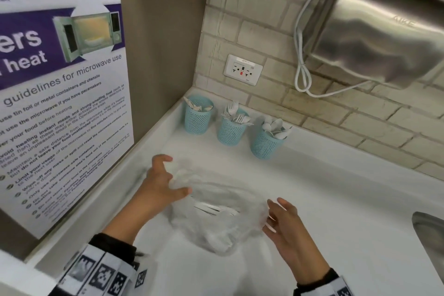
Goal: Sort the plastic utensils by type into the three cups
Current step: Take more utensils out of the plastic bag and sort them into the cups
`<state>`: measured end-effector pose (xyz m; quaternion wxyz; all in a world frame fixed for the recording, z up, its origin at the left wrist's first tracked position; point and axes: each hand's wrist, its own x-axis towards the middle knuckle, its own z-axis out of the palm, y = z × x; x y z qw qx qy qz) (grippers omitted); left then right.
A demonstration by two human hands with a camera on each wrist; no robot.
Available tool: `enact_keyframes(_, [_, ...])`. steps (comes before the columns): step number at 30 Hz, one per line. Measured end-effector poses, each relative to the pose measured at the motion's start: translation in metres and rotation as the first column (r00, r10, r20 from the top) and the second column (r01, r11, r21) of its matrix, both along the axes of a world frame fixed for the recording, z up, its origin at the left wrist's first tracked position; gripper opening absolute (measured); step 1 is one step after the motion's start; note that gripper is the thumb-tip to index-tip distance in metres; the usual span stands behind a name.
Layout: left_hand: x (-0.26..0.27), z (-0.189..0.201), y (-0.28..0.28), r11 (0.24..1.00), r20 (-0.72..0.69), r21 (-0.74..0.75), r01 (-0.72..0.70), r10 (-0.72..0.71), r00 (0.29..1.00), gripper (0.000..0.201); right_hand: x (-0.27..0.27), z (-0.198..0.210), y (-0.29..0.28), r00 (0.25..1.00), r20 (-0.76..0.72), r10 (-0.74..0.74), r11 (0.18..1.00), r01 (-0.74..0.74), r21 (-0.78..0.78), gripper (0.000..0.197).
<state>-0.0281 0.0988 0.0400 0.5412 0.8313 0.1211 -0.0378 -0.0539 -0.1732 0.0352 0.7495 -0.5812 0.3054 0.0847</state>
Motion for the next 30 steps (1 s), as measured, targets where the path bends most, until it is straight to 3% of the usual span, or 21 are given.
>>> enact_keyframes(2, [0.000, 0.000, -0.001, 0.952, 0.082, 0.303, 0.036, -0.064, 0.995, 0.072, -0.003, -0.003, 0.003, 0.999, -0.021, 0.048, 0.995, -0.050, -0.089, 0.041])
enact_keyframes(5, [0.001, -0.004, -0.003, 0.874, 0.005, 0.451, 0.181, -0.205, 0.979, 0.040, -0.008, -0.004, 0.014, 0.972, -0.144, 0.183, 0.983, -0.185, 0.006, 0.037])
enact_keyframes(6, [0.001, -0.003, -0.004, 0.884, -0.031, 0.412, 0.220, -0.228, 0.973, 0.031, -0.010, -0.006, 0.017, 0.961, -0.174, 0.217, 0.976, -0.209, 0.067, 0.027])
enact_keyframes(8, [0.000, -0.008, -0.006, 0.965, -0.091, 0.128, 0.231, -0.220, 0.971, 0.021, -0.011, -0.007, 0.023, 0.953, -0.170, 0.249, 0.964, -0.228, 0.133, 0.006])
enact_keyframes(10, [0.001, -0.010, -0.004, 0.967, -0.183, -0.208, 0.146, -0.185, 0.966, 0.018, -0.009, -0.006, 0.024, 0.971, -0.120, 0.209, 0.966, -0.185, 0.181, 0.012])
enact_keyframes(12, [0.001, -0.009, 0.002, 0.881, -0.242, -0.474, 0.017, -0.148, 0.959, 0.017, -0.006, -0.003, 0.022, 0.990, -0.095, 0.102, 0.953, -0.070, 0.294, 0.021])
enact_keyframes(14, [0.002, -0.005, 0.008, 0.733, -0.304, -0.670, -0.118, -0.126, 0.944, 0.013, -0.006, -0.002, 0.016, 0.990, -0.137, -0.010, 0.911, 0.066, 0.407, 0.026])
enact_keyframes(17, [0.001, 0.000, 0.012, 0.569, -0.390, -0.790, -0.231, -0.176, 0.904, 0.021, -0.005, -0.010, 0.010, 0.976, -0.214, -0.043, 0.887, 0.136, 0.441, 0.025])
enact_keyframes(21, [-0.001, -0.003, 0.006, 0.455, -0.444, -0.824, -0.338, -0.148, 0.884, 0.038, -0.001, -0.016, 0.007, 0.970, -0.238, -0.052, 0.869, 0.161, 0.468, 0.036])
enact_keyframes(23, [-0.001, -0.007, 0.001, 0.344, -0.492, -0.833, -0.432, -0.105, 0.864, 0.033, 0.002, -0.017, 0.008, 0.974, -0.223, -0.033, 0.848, 0.146, 0.510, 0.033])
enact_keyframes(24, [0.000, -0.008, -0.003, 0.343, -0.499, -0.827, -0.445, -0.085, 0.862, 0.027, 0.004, -0.017, 0.007, 0.978, -0.210, -0.012, 0.847, 0.122, 0.518, 0.029])
enact_keyframes(25, [0.001, -0.010, -0.004, 0.418, -0.491, -0.801, -0.429, -0.048, 0.870, 0.020, 0.006, -0.018, 0.006, 0.982, -0.189, 0.019, 0.839, 0.088, 0.537, 0.025])
enact_keyframes(26, [0.001, -0.010, -0.006, 0.561, -0.456, -0.742, -0.367, -0.021, 0.890, 0.018, 0.008, -0.019, 0.004, 0.983, -0.175, 0.049, 0.846, 0.053, 0.531, 0.020])
enact_keyframes(28, [0.001, -0.012, -0.008, 0.821, -0.359, -0.532, -0.208, 0.005, 0.933, 0.044, 0.012, -0.023, 0.002, 0.985, -0.153, 0.082, 0.887, -0.002, 0.462, 0.013])
enact_keyframes(30, [-0.001, -0.011, -0.010, 0.956, -0.262, -0.288, -0.057, -0.021, 0.965, 0.063, 0.012, -0.027, 0.001, 0.991, -0.100, 0.089, 0.941, -0.051, 0.334, 0.035])
